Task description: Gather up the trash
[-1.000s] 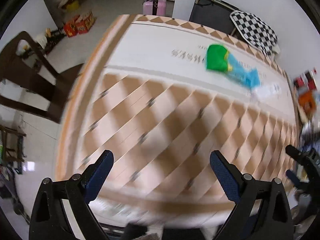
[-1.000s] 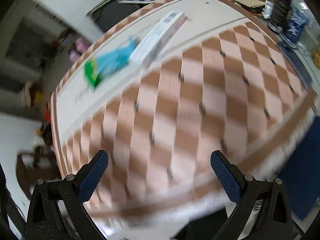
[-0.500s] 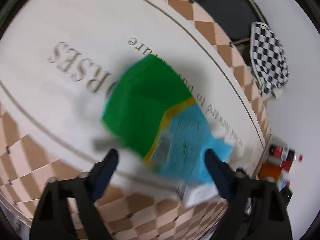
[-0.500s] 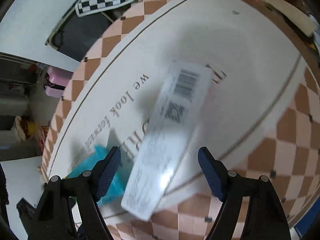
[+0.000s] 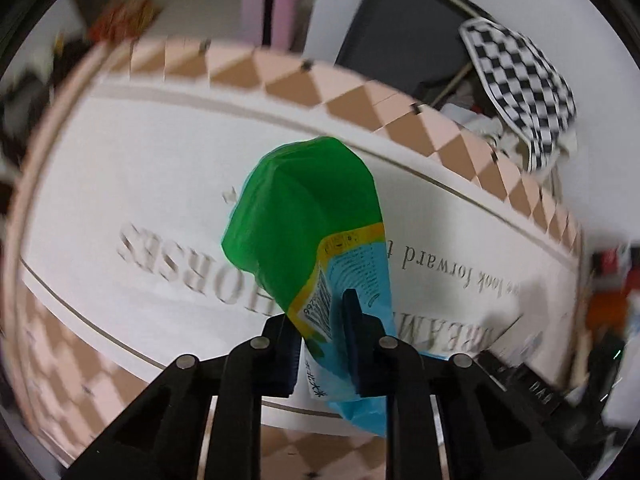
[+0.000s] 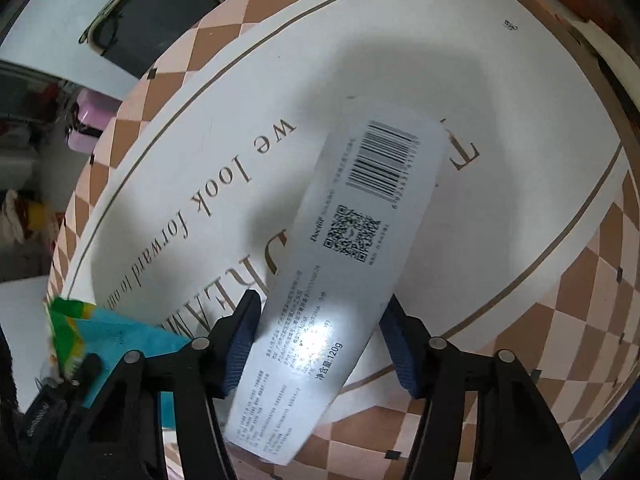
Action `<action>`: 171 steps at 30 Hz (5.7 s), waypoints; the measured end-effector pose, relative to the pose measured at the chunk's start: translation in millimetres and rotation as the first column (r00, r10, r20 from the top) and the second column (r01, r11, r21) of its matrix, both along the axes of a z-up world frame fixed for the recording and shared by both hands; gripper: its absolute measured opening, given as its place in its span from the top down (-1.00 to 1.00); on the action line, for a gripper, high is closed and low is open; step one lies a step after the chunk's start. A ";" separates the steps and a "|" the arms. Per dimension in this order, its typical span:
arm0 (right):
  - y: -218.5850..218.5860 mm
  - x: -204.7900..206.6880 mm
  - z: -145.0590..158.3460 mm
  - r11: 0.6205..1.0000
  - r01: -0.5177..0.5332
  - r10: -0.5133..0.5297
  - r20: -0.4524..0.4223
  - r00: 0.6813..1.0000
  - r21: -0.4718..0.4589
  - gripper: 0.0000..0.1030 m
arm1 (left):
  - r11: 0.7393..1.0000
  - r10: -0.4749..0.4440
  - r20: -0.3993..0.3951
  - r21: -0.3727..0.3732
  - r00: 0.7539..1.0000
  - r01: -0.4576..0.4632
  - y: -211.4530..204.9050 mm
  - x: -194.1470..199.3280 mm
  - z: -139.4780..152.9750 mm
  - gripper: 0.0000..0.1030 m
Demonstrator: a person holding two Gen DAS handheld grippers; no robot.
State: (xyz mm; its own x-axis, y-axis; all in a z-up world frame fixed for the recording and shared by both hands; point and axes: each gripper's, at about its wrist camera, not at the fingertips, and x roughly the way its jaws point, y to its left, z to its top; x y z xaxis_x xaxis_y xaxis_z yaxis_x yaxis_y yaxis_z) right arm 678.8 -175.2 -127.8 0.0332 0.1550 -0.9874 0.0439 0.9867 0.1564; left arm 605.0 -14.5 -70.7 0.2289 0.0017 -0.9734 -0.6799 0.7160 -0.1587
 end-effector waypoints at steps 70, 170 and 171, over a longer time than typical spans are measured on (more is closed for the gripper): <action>-84.5 -619.5 -394.2 0.990 -0.143 0.143 0.028 0.989 -0.014 -0.11 | 0.984 -0.107 -0.240 -0.164 0.965 0.068 -58.8 -562.3 -381.2 -0.85; -128.9 -748.0 273.7 0.750 -0.612 0.604 0.118 0.788 0.250 -1.00 | 0.955 -0.249 0.246 -0.097 0.937 0.279 -134.3 -673.4 232.9 -1.00; -126.9 -747.9 273.2 0.749 -0.614 0.606 0.118 0.787 0.247 -1.00 | 0.956 -0.246 0.247 -0.098 0.937 0.277 -133.6 -673.4 233.3 -1.00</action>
